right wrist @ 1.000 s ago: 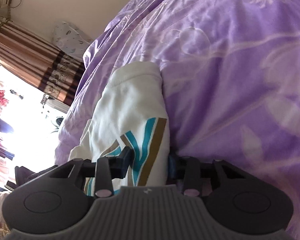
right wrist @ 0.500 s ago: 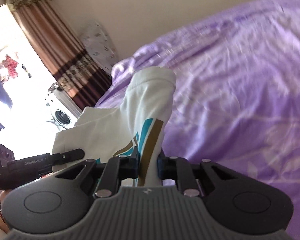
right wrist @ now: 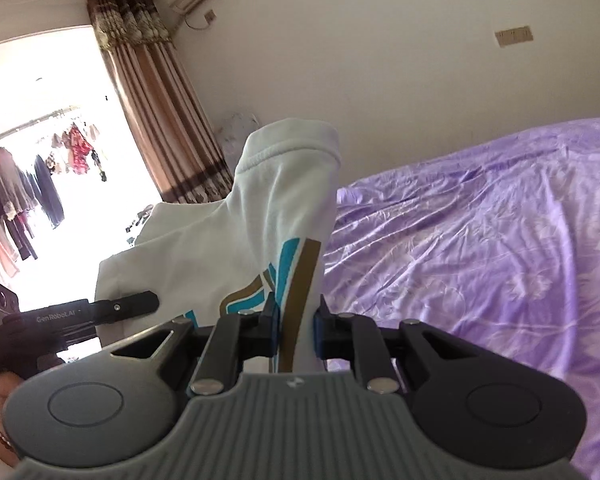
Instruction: Fold small clothes
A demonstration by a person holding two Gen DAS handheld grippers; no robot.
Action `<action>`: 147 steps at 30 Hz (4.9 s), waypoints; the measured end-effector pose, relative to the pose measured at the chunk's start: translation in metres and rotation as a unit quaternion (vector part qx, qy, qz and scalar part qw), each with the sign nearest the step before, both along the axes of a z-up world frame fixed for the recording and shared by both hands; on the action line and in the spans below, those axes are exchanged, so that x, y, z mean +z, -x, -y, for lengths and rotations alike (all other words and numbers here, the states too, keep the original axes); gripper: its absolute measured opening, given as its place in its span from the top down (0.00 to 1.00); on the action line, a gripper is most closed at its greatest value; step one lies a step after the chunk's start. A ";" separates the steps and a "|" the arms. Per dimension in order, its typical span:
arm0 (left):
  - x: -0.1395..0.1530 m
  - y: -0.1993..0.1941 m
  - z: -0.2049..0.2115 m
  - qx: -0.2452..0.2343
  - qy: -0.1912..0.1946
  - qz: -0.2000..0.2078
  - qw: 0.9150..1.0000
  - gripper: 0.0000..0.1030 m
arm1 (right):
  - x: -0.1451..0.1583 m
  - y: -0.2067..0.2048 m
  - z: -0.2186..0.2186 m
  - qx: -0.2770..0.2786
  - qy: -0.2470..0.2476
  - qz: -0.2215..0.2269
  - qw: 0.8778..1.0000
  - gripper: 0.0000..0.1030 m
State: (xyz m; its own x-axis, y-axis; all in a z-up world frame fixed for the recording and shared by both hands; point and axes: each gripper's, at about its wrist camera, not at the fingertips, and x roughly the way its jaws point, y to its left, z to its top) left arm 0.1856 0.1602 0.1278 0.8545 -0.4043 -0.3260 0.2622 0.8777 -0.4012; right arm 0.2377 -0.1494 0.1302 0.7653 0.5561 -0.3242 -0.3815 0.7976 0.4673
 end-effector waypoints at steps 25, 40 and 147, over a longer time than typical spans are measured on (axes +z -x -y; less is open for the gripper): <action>-0.184 -0.093 0.004 -0.017 0.022 -0.205 0.978 0.80 | -0.156 -0.037 0.026 -0.016 0.012 -0.170 0.985 0.89; -0.242 -0.108 -0.034 0.013 0.062 -0.255 0.965 0.55 | -0.246 -0.085 0.038 -0.058 -0.009 -0.263 0.963 0.72; -0.148 0.177 0.103 0.093 -0.286 -0.211 0.930 0.14 | -0.145 0.246 -0.076 -0.053 0.264 -0.126 0.955 0.21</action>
State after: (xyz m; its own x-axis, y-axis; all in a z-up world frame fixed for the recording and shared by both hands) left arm 0.0090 0.0575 -0.0198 0.6400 0.0799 -0.7642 0.0098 0.9936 0.1121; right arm -0.0086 -0.0732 -0.0151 0.6696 0.1872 -0.7188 -0.2138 0.9753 0.0548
